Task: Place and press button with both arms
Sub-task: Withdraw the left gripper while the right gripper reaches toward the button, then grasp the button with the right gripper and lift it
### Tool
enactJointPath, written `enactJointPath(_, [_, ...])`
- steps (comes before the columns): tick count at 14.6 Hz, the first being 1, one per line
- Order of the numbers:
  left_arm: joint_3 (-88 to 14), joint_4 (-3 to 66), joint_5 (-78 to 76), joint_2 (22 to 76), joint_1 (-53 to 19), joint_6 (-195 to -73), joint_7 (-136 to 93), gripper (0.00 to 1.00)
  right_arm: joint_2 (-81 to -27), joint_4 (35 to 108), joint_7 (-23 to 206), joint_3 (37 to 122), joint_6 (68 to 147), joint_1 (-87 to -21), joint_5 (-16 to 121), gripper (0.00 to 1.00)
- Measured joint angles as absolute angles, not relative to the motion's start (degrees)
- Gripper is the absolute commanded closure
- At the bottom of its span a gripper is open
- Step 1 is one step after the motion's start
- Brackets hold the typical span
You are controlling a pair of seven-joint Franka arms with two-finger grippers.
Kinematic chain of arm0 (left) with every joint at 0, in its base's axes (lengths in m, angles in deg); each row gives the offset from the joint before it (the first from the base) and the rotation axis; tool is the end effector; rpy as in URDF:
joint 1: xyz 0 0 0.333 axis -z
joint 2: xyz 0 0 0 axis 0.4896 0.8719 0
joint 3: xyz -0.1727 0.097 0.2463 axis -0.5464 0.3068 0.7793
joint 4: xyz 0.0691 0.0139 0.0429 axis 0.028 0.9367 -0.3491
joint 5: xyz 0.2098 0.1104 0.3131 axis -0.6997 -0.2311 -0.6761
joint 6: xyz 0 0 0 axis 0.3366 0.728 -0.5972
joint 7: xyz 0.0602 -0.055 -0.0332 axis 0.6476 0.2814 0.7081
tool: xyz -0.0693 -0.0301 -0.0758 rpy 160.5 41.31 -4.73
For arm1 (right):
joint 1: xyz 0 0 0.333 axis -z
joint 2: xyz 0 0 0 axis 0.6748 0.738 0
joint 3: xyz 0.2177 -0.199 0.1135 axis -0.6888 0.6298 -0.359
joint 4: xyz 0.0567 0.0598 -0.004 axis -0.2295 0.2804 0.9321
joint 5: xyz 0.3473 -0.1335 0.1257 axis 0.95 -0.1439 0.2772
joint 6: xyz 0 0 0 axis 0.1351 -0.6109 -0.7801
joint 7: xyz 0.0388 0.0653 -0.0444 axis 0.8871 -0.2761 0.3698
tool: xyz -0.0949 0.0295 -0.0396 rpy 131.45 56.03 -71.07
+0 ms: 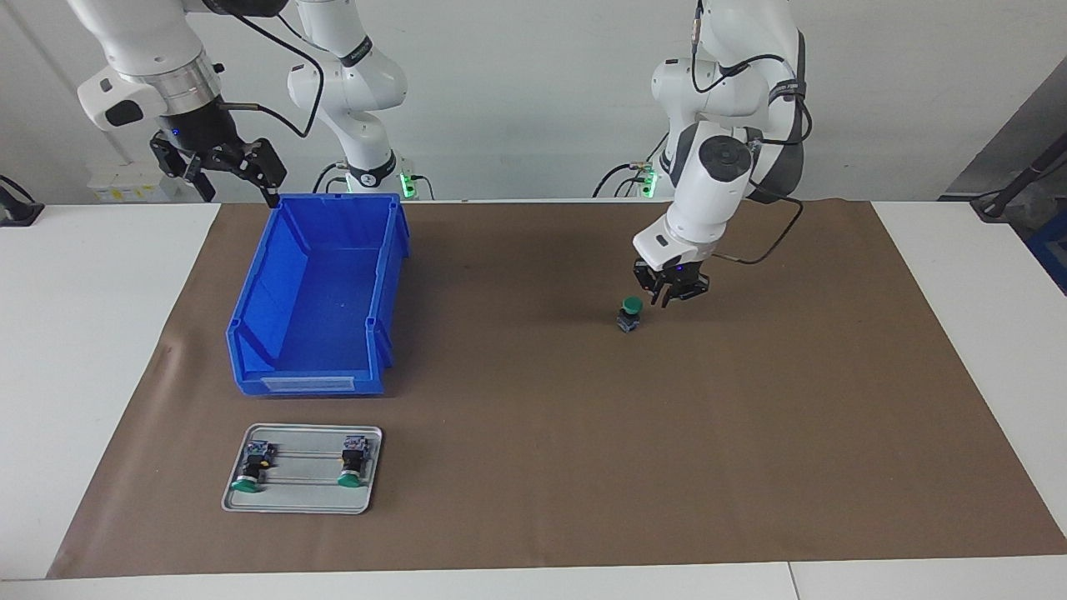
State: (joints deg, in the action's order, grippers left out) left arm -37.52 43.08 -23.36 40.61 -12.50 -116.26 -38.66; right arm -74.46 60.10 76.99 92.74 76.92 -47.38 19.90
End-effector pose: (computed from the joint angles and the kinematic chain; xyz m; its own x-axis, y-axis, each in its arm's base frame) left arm 0.5105 -0.1926 0.4004 0.9338 -0.3567 -0.0280 -0.3555 -0.9338 0.0396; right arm 0.5187 -0.0132 0.6505 0.9909 -0.1350 0.0000 -0.1349 -0.9906 0.0213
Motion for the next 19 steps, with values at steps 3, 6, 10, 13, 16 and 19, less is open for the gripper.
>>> enactJointPath(3, [-37.35,42.74,-23.36,39.35,-17.34,-114.65,-38.68,0.00,-74.41,60.18,76.49,91.51,77.78,-49.94,20.25,0.00])
enactJointPath(6, [-37.27,41.60,-23.36,38.56,-21.27,-113.76,-38.68,0.00,-72.71,61.10,68.67,90.81,83.49,-57.73,20.68,0.00])
enactJointPath(10, [-37.17,34.75,-23.36,38.14,-25.52,-109.06,-38.71,0.00,-66.05,62.13,53.90,90.12,95.03,-70.74,23.46,0.00])
enactJointPath(13, [-37.11,26.63,-23.37,37.92,-27.06,-102.67,-38.73,0.00,-60.06,62.09,48.59,90.04,105.19,-78.61,23.83,0.00])
enactJointPath(16, [-37.05,19.44,-23.41,38.09,-27.87,-96.49,-38.73,0.00,-54.24,61.79,46.09,90.07,114.67,-84.31,23.84,0.00])
enactJointPath(19, [-37.08,14.19,-24.23,39.48,-28.08,-91.09,-38.73,0.00,-49.02,61.17,44.66,90.09,122.56,-88.88,23.85,0.00])
